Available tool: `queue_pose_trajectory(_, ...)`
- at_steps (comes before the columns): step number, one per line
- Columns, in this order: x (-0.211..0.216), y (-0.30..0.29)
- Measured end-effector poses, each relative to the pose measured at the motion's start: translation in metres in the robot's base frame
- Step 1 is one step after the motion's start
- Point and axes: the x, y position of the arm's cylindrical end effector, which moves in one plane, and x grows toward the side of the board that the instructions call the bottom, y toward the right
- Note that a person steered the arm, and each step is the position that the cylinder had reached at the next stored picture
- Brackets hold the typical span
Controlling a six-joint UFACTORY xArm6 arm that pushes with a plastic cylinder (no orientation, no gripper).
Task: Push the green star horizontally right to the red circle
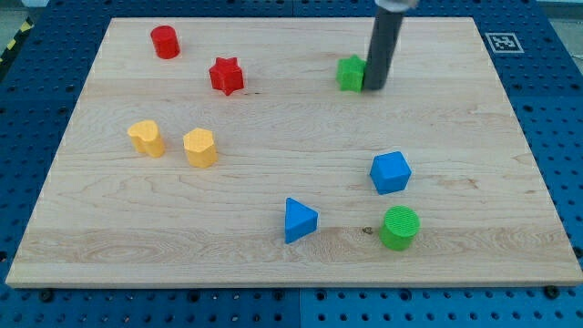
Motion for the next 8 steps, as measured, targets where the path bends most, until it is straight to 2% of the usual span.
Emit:
queue_pose_trajectory(1, -0.03, -0.025)
queue_pose_trajectory(2, -0.011, -0.015)
queue_pose_trajectory(3, 0.028, -0.002)
queue_pose_trajectory(4, 0.043, -0.009)
queue_pose_trajectory(7, -0.035, -0.054)
queue_pose_trajectory(8, -0.037, -0.057)
